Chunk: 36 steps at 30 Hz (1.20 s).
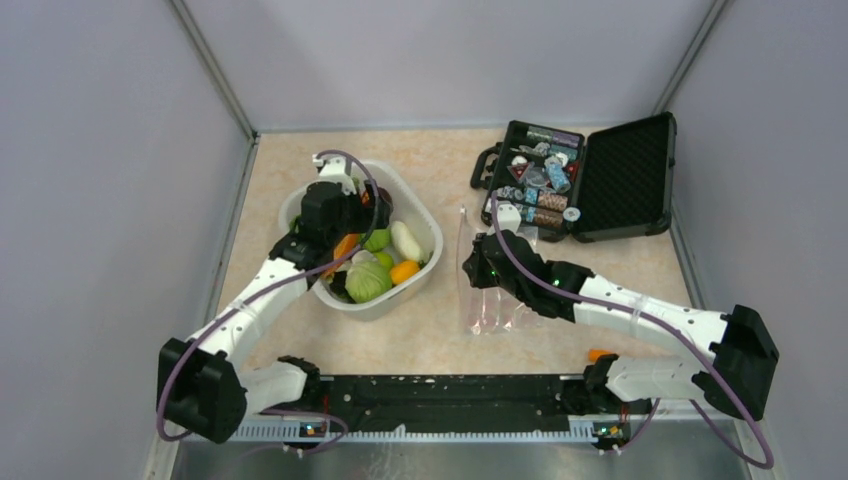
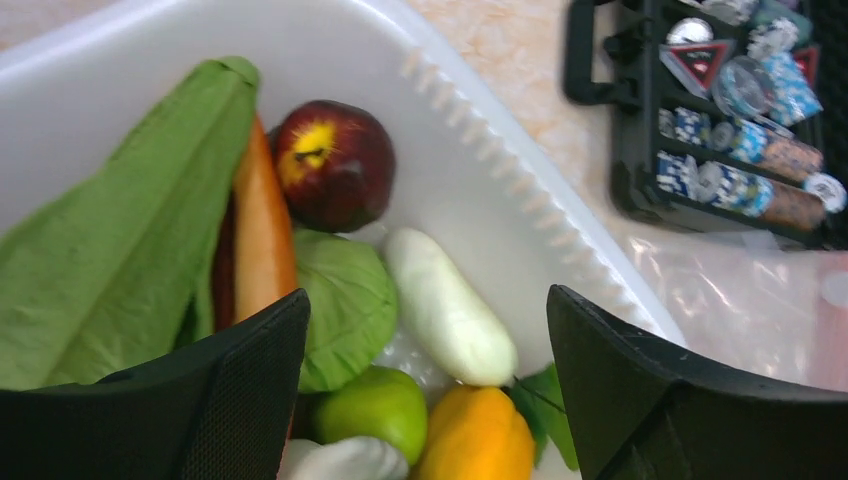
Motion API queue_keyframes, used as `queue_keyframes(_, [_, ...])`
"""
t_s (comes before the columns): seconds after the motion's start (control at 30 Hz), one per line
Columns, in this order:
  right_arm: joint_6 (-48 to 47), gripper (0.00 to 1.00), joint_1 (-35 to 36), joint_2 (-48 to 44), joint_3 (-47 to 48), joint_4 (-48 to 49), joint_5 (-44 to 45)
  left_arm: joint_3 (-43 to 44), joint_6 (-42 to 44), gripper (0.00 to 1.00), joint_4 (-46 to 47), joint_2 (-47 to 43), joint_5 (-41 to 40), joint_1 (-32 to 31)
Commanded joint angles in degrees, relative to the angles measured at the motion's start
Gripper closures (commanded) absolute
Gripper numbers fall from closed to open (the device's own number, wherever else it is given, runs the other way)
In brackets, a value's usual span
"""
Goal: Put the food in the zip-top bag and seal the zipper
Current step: Move the bin to the center of the board, then pick up the fake fruit from the bin.
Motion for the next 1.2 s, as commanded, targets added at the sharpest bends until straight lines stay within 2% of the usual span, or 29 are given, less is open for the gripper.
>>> queue_keyframes(0.0, [0.3, 1.0, -0.5, -1.9, 0.2, 2.3, 0.5, 1.4, 5.1, 0.11, 8.0, 5.3, 1.5, 4.5])
queue_keyframes(0.07, [0.4, 1.0, -0.4, -1.9, 0.2, 2.6, 0.0, 4.0, 8.9, 0.02, 11.5, 10.1, 6.6, 6.7])
queue_keyframes(0.1, [0.4, 1.0, -0.5, -1.9, 0.4, 2.5, -0.4, 6.7, 11.3, 0.02, 11.1, 12.7, 11.3, 8.3])
queue_keyframes(0.23, [-0.1, 1.0, -0.5, -2.0, 1.1, 1.1, -0.8, 18.8, 22.3, 0.02, -1.1, 20.2, 27.5, 12.8])
queue_keyframes(0.37, [-0.1, 1.0, -0.4, -2.5, 0.6, 1.1, -0.2, 25.8, 37.1, 0.01, -9.4, 24.0, 36.8, 13.2])
queue_keyframes(0.57, [0.1, 1.0, -0.5, -2.7, 0.5, 1.4, -0.5, 30.2, 48.1, 0.01, -16.5, 29.1, 36.9, 13.3])
queue_keyframes(0.8, [0.3, 1.0, -0.5, -3.2, 0.2, 1.3, -0.4, 39.7, 53.5, 0.03, -30.7, 39.3, 29.3, 13.3])
queue_keyframes(0.97, [0.3, 1.0, -0.4, -2.8, 0.1, 1.7, -0.6, 40.2, 55.0, 0.03, -31.6, 41.7, 26.9, 13.3])
queue_keyframes(1.17, [0.4, 1.0, -0.4, -2.6, -0.1, 2.0, -0.4, 39.8, 55.0, 0.03, -32.1, 43.2, 28.1, 13.2])
